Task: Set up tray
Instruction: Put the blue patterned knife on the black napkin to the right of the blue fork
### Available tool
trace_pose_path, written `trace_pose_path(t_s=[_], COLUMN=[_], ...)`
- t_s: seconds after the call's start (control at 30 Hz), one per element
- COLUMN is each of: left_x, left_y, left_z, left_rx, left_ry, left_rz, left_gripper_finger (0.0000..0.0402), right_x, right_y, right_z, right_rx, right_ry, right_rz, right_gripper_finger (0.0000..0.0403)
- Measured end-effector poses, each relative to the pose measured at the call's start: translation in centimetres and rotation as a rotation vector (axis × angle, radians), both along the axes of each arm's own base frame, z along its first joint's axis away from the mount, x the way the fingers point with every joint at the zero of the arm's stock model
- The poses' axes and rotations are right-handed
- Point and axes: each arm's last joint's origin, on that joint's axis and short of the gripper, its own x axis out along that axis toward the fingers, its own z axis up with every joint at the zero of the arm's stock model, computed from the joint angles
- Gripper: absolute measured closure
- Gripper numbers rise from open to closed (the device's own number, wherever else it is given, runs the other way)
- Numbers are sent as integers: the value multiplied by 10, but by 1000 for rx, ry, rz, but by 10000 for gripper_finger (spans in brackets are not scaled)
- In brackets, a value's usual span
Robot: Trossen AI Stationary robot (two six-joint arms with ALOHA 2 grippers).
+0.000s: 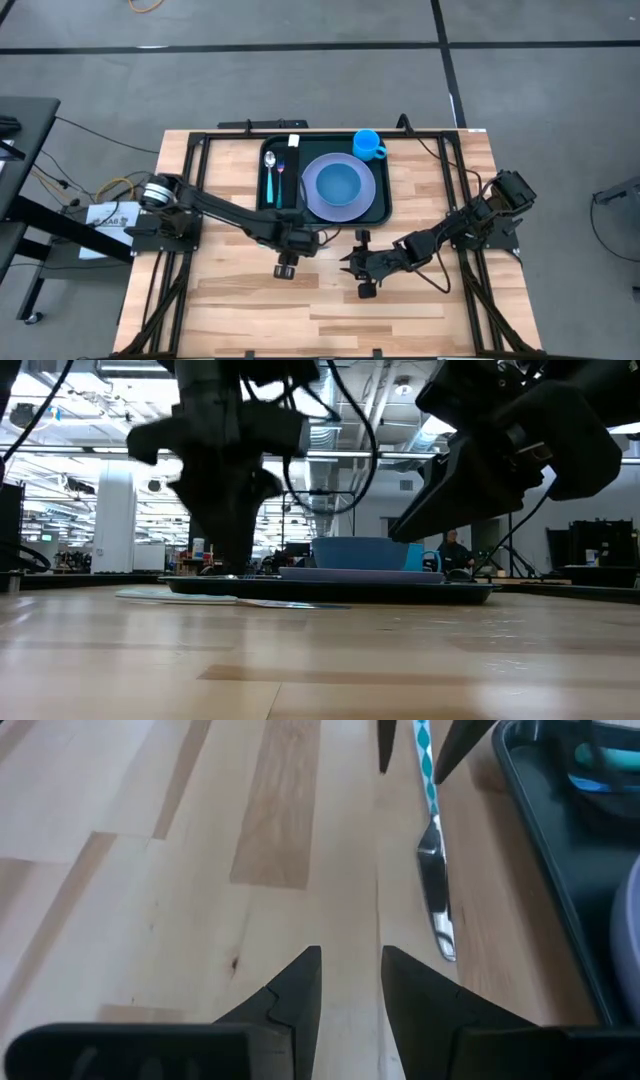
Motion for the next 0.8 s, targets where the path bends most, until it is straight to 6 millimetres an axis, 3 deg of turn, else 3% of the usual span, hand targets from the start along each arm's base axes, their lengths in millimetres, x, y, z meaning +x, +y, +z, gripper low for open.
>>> trace_pose_path(t_s=[0.23,0.47,0.8], left_x=[0,1,8], left_y=[2,6,9], left_z=[-14,-13,-28], left_rx=[76,184,140], left_ry=[67,30,52], left_rz=[16,45,62], left_gripper_finger=[258,258,258], right_x=[-1,-2,-2], right_y=[0,0,1], right_z=[-1,-2,-2], right_rx=[-3,-4,-5], right_ry=[19,23,23], right_rz=[-4,-3,-1], right_gripper_finger=[303,303,303])
